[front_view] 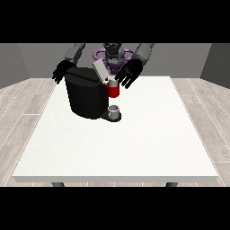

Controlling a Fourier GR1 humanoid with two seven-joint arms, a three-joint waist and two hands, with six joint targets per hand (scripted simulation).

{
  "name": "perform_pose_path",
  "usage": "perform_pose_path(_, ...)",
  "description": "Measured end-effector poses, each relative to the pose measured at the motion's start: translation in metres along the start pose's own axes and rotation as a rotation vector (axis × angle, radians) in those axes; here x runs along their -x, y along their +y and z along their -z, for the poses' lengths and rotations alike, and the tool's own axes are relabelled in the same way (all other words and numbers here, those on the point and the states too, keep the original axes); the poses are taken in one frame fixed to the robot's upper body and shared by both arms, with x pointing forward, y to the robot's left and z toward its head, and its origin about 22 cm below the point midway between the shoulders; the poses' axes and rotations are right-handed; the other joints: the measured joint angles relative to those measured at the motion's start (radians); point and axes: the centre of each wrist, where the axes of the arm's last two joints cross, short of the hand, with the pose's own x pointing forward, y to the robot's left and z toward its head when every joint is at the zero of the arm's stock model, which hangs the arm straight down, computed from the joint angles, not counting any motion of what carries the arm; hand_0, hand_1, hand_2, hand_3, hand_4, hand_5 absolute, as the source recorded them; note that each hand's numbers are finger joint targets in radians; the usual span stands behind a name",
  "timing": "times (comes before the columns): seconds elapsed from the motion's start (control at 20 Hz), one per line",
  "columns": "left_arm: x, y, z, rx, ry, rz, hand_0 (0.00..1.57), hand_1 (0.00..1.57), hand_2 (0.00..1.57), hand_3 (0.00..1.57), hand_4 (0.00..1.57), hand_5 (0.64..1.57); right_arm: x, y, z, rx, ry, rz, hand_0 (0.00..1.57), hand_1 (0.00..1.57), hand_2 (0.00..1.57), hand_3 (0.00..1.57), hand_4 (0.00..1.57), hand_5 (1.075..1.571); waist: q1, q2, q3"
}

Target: Insert the coffee pod into the coffee machine and close the lid

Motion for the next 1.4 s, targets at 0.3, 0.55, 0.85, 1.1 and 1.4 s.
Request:
perform_pose_path(0.3,0.004,0.010,-0.002,0.021,-0.021,0.035,0.00,0.00,0.00,0.00,0.00,1.571,-0.004,-0.002,0.001,-0.011,-0.015,0.003,0.00,0.00,0.00,0.00,0.45,1.571,-0.006,0.007,0.0012)
perform_pose_path(0.55,-0.003,0.013,0.000,0.051,-0.035,0.087,0.00,0.00,0.00,0.00,0.00,1.571,0.003,-0.005,0.003,0.008,-0.004,-0.001,0.00,0.00,0.00,0.00,0.37,1.571,0.012,0.007,0.0017)
perform_pose_path(0.85,0.000,-0.001,-0.001,0.099,-0.023,0.096,0.00,0.00,0.00,0.00,0.00,1.571,0.010,-0.009,0.001,0.031,0.028,-0.009,0.00,0.00,0.00,0.00,0.39,1.571,0.023,-0.021,-0.0002)
perform_pose_path(1.1,-0.004,-0.001,-0.001,0.114,-0.011,0.094,0.00,0.00,0.00,0.00,0.00,1.571,0.020,-0.016,-0.005,0.032,0.045,-0.012,0.00,0.00,0.00,0.00,0.41,1.571,0.033,-0.048,-0.0005)
perform_pose_path(1.4,0.001,-0.020,-0.005,0.145,-0.008,0.057,0.00,0.00,0.00,0.00,0.00,1.571,0.031,-0.019,-0.012,0.056,0.088,-0.007,0.00,0.00,0.00,0.00,0.41,1.571,0.066,-0.107,-0.0009)
